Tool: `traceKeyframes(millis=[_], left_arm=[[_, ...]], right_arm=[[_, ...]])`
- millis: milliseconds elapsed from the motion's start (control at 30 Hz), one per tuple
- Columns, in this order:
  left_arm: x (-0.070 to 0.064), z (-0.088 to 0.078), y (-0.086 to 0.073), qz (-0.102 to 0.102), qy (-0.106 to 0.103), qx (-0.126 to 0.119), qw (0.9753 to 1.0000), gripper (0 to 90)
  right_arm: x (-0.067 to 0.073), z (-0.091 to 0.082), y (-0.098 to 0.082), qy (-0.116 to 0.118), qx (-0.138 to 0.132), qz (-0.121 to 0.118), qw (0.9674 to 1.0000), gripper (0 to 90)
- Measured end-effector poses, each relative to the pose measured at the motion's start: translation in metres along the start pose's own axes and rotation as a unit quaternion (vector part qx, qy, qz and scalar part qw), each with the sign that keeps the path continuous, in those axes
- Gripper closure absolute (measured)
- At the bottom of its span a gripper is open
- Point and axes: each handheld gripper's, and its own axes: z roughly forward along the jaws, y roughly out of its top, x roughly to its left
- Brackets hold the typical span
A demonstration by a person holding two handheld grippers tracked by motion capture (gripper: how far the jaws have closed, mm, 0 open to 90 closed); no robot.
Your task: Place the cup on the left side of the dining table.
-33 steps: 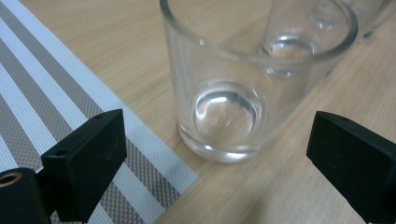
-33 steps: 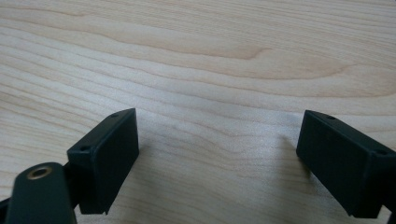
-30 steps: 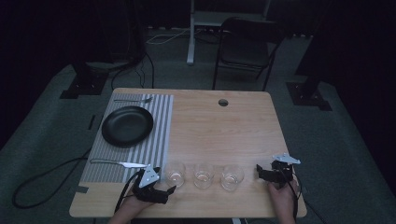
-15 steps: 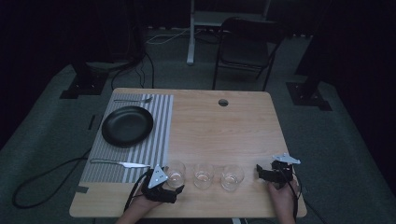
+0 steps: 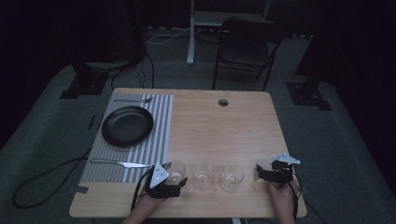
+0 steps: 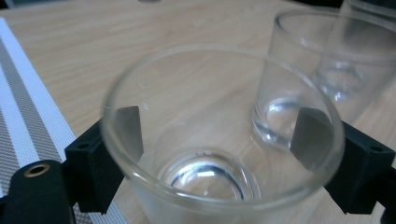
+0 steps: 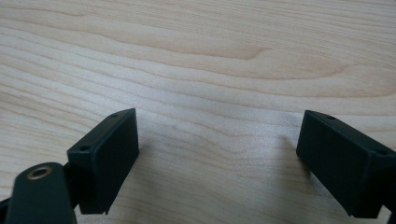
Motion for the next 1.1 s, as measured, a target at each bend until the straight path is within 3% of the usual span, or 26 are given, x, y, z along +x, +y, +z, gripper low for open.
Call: traceKeyframes(millis=[100, 300, 533, 733, 900, 967, 1033, 1100], left_arm=[[0.000, 0.002, -0.001, -0.006, 0.005, -0.004, 1.0000, 14.5], [-0.002, 0.002, -0.001, 0.002, 0.012, -0.006, 0.9999, 18.9], [-0.003, 0.002, 0.001, 0.001, 0.021, 0.007, 0.9998, 19.6], [-0.002, 0.002, 0.005, 0.004, 0.017, 0.022, 0.9996, 19.7], [0.001, 0.000, 0.011, 0.004, 0.021, 0.021, 0.9995, 19.7], [0.002, -0.002, 0.014, -0.004, 0.025, 0.020, 0.9995, 19.7], [0.006, -0.003, 0.016, -0.018, 0.015, 0.017, 0.9996, 19.7], [0.007, -0.004, 0.019, -0.015, 0.018, 0.018, 0.9995, 19.7]], right_arm=[[0.000, 0.000, 0.000, 0.000, 0.000, 0.000, 1.0000, 12.5], [0.000, 0.000, 0.000, 0.000, 0.000, 0.000, 1.0000, 12.5], [0.000, 0.000, 0.000, 0.000, 0.000, 0.000, 1.0000, 12.5], [0.000, 0.000, 0.000, 0.000, 0.000, 0.000, 1.0000, 12.6], [0.000, 0.000, 0.000, 0.000, 0.000, 0.000, 1.0000, 12.7], [0.000, 0.000, 0.000, 0.000, 0.000, 0.001, 1.0000, 12.7], [0.000, 0.000, 0.000, 0.000, 0.000, 0.001, 1.0000, 12.7], [0.000, 0.000, 0.000, 0.000, 0.000, 0.000, 1.0000, 12.7]])
